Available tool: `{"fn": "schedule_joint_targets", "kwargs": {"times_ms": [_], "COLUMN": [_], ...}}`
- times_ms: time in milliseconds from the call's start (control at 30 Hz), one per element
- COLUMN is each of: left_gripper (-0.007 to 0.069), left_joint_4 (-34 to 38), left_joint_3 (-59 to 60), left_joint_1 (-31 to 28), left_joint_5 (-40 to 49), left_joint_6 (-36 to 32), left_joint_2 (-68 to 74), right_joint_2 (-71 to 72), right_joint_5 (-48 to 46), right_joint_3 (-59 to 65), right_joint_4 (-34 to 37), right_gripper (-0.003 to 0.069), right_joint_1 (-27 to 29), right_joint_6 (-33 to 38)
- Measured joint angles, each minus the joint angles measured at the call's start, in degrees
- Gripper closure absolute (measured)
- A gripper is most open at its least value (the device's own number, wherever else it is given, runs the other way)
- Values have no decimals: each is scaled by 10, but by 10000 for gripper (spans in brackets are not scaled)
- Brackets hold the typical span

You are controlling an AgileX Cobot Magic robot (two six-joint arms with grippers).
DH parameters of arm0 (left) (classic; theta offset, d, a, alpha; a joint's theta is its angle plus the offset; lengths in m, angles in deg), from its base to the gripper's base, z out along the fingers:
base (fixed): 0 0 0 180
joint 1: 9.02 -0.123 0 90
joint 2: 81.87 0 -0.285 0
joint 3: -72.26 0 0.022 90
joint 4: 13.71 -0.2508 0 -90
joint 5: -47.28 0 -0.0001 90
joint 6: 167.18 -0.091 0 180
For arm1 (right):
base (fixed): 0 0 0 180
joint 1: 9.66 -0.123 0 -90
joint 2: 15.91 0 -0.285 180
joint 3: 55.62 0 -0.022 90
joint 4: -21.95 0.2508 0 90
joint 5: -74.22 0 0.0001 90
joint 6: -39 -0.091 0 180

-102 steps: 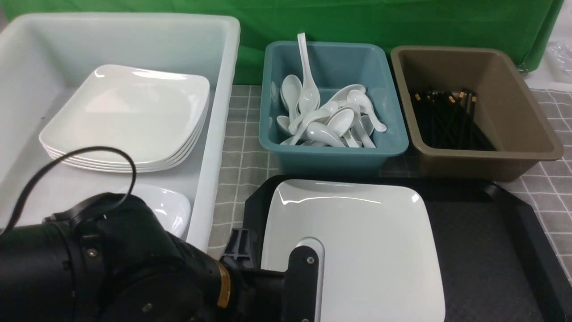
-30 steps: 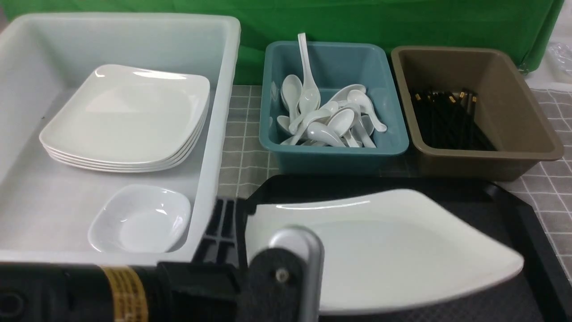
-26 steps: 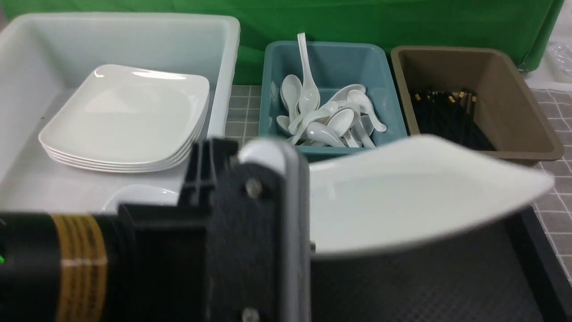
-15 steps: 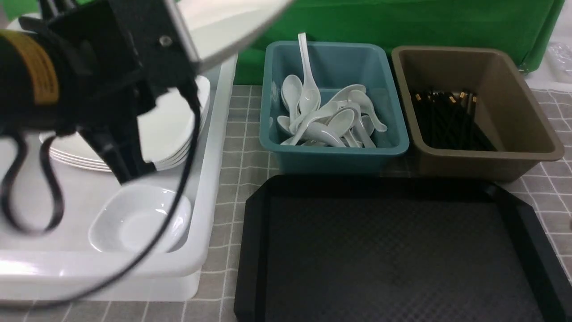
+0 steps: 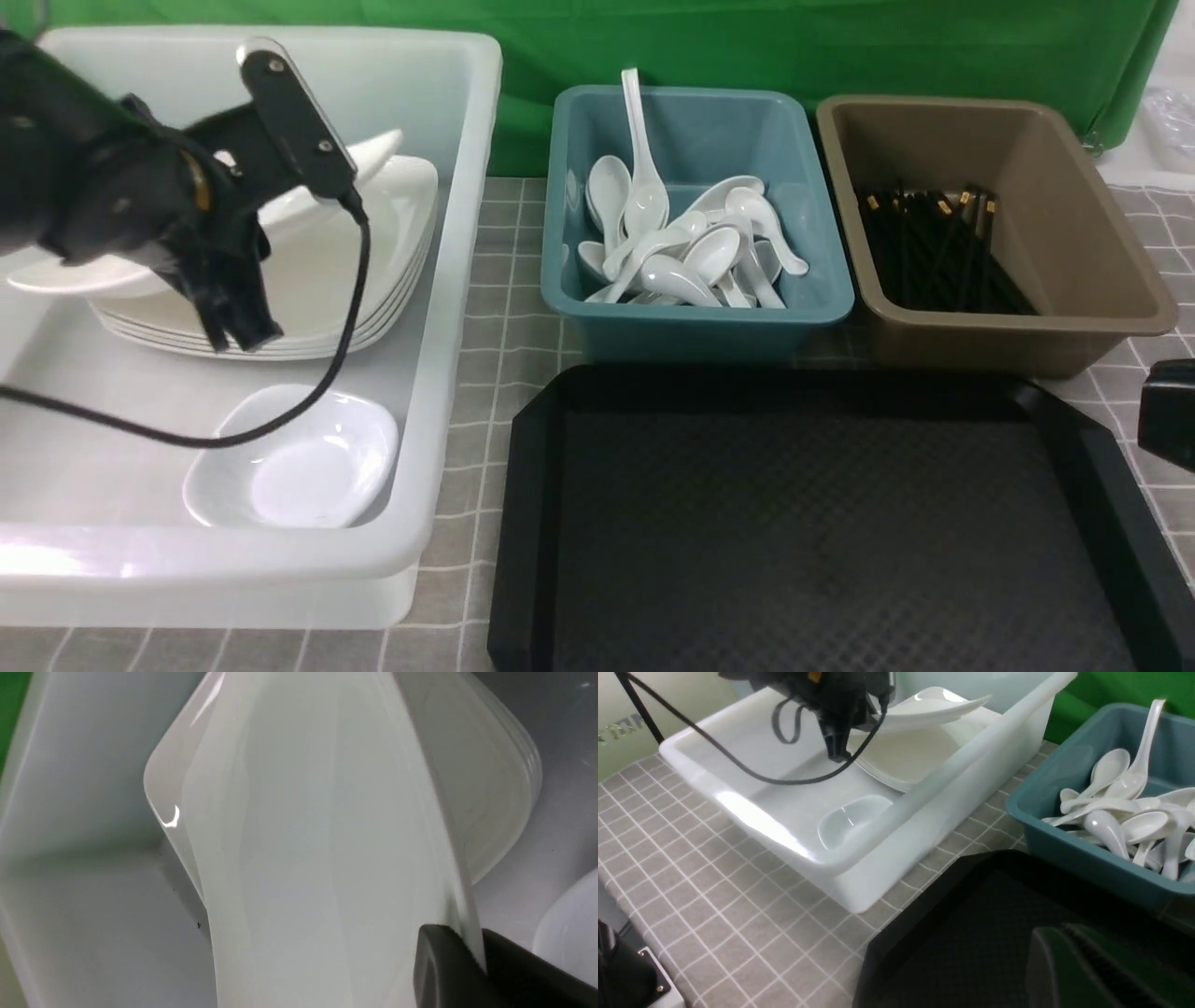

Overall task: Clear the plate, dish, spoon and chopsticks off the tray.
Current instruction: Use the left arm to put the plate into the large storage box on the left

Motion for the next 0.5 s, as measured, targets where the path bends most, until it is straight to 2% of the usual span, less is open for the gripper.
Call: {"fn": "schedule_joint_targets", "kwargs": {"times_ms": [500], "left_gripper": [601], "left_joint_4": [-25], "left_joint_3": [-24], "left_joint_1": [0], "left_joint_5": [-27], "left_joint_6": [1], "left_joint_2": [85], "right_joint_2": [0], "right_joint_5": [-18], "right_joint_3": [0], "right_joint_4": [17], "right_gripper": [624], "right_joint_1": [0], "right_joint_6": [0]}}
